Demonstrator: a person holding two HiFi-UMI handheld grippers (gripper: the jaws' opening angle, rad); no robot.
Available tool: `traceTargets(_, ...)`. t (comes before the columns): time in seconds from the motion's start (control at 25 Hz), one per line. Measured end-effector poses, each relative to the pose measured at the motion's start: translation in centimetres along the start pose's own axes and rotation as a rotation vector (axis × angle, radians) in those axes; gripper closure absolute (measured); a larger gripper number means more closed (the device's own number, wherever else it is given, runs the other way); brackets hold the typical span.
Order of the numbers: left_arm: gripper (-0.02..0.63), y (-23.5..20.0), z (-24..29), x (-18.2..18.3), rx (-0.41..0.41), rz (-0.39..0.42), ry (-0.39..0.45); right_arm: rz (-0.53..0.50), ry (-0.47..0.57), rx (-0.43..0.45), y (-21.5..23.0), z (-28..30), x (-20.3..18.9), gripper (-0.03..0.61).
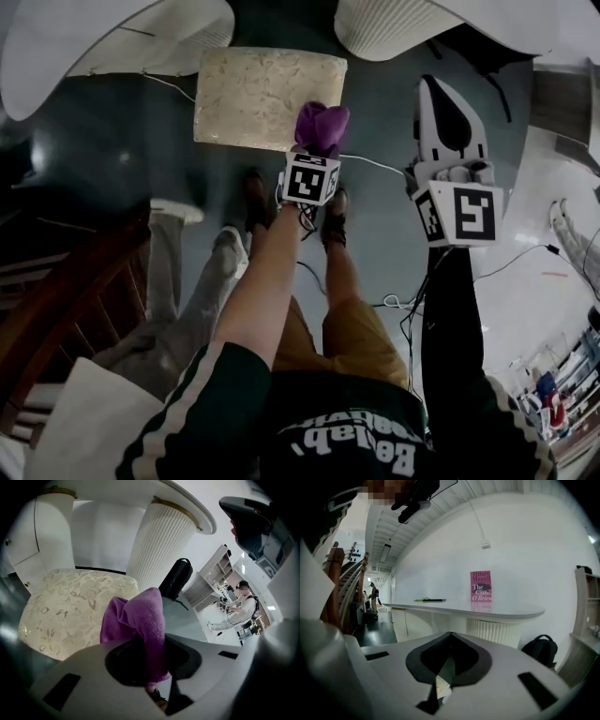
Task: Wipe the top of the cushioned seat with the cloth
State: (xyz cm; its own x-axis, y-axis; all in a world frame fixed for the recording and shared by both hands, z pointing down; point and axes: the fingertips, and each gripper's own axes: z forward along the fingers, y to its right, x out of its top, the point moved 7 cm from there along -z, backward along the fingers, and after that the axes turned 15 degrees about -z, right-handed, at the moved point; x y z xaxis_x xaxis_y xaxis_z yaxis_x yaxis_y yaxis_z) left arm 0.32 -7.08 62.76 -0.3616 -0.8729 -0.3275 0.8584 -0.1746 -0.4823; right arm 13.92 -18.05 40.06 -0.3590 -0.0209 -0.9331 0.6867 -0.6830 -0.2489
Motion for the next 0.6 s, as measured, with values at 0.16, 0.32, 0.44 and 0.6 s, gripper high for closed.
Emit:
traceTargets(0.16, 0.52, -0.4, 0.1, -0.1, -0.005, -0.001, -0.001, -0.004, 0.004, 0.013, -0.5, 0.8, 0.1, 0.571)
traceTargets(0.32, 0.52, -0.9, 0.0, -0.2, -0.004, -0.01, 0.001, -0.007, 0.0, 0.025, -1.0, 1.2, 0.2, 0.571)
traceTargets(0.44, 0.52, -1.5, -0.3, 0.0, 0.0, -0.012, 0.004, -0.008, 0.0, 0.027, -1.3, 1.5, 0.5, 0.571)
traceTargets(0.6, 0.52, -3.2, -0.9, 0.1, 0.004, -0.024, 0.0, -0.01, -0.002, 0.028, -2.2, 2.3, 1.0, 0.571)
